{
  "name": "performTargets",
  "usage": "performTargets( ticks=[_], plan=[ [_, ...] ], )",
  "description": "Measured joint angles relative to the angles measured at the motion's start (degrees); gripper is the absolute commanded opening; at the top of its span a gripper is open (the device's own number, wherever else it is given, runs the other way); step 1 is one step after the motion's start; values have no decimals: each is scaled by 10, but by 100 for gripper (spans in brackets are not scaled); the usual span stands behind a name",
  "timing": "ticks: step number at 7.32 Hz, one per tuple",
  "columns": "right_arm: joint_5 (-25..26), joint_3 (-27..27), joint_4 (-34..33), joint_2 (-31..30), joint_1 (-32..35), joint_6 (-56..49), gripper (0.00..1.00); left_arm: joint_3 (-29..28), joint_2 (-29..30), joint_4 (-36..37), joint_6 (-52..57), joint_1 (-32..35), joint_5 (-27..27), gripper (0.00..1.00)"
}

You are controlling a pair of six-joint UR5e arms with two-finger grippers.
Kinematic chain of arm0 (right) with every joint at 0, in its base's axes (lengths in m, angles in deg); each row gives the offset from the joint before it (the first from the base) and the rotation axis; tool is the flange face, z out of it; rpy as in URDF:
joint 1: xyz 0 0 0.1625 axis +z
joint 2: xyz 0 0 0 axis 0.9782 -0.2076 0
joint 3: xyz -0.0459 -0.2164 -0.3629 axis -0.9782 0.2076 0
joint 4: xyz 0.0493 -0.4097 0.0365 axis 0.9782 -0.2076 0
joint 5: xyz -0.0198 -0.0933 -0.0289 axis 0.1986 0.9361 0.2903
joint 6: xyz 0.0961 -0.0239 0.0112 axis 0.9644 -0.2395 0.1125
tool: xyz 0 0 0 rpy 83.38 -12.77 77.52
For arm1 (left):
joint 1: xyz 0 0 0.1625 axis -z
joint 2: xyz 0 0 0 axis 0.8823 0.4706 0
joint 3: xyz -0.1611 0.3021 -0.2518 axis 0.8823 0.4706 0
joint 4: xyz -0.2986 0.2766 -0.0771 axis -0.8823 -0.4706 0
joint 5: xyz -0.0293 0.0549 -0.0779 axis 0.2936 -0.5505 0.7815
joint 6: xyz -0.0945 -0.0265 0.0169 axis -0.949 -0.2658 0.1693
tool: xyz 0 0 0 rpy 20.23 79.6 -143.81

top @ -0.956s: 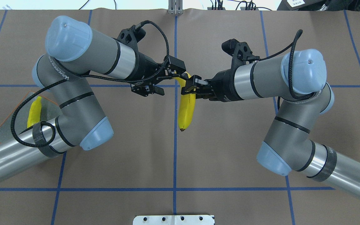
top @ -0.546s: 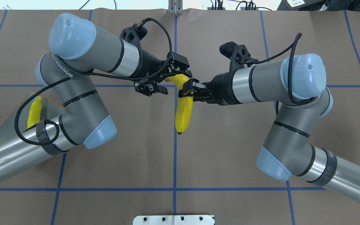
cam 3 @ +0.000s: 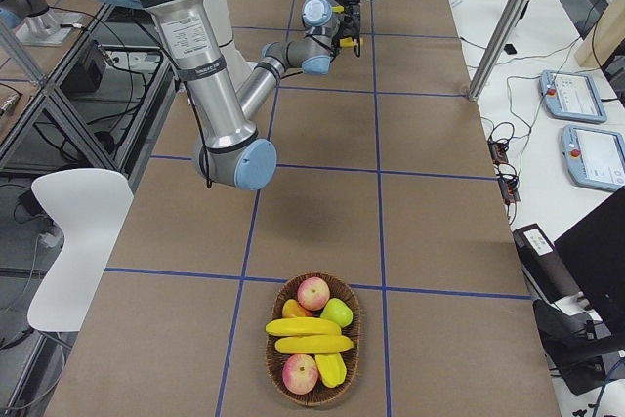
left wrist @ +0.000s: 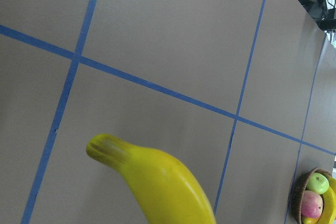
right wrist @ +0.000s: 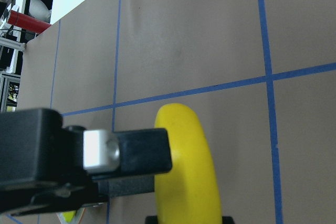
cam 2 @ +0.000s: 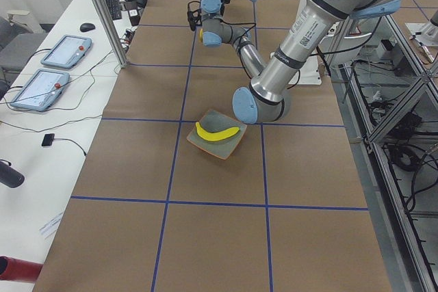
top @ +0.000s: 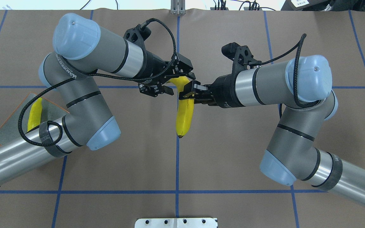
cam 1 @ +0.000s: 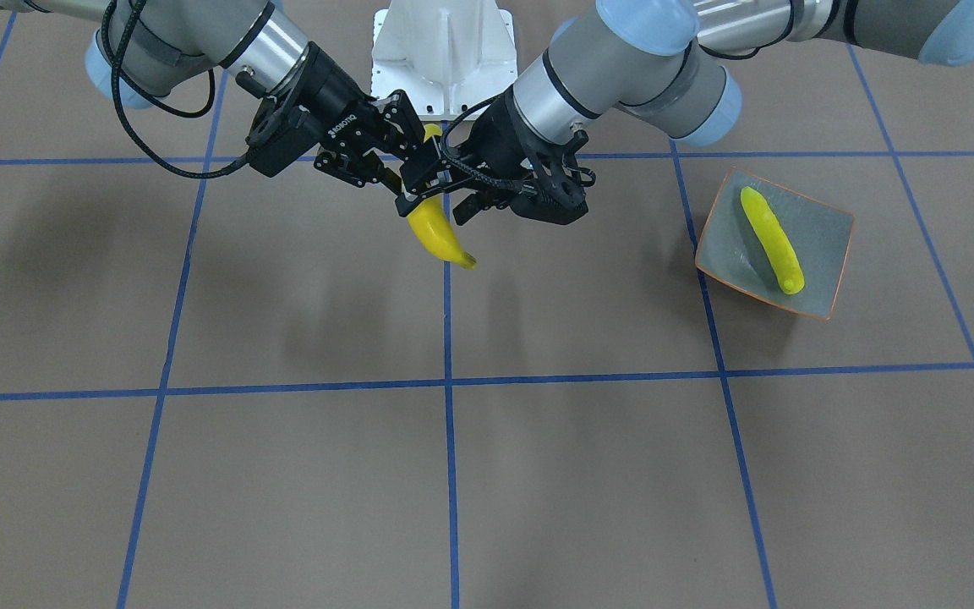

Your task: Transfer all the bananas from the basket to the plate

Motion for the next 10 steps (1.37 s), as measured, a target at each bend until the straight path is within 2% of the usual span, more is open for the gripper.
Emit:
performTargets(
  ticks=[1, 2, 3, 4, 8, 10],
  plan=[
    [0, 0, 0, 0, 0, -1, 0, 0, 0, 0, 0, -1, 0, 41],
    [0, 0, 0, 1, 0, -1, 0, 0, 1, 1, -1, -1, 0, 0],
    [0, 0, 0, 2, -1, -2, 0, 0, 1, 1, -4, -2, 0, 0],
    [0, 1, -1, 3, -1, -2, 99, 1, 1, 0, -9, -2, 0, 0],
    [-4, -16, 0, -2, 3, -7, 100, 3, 1, 1, -13, -2, 0, 0],
    [-9, -48, 2, -34, 9, -7, 100, 8, -13, 3, -3, 4, 7, 0]
  ],
)
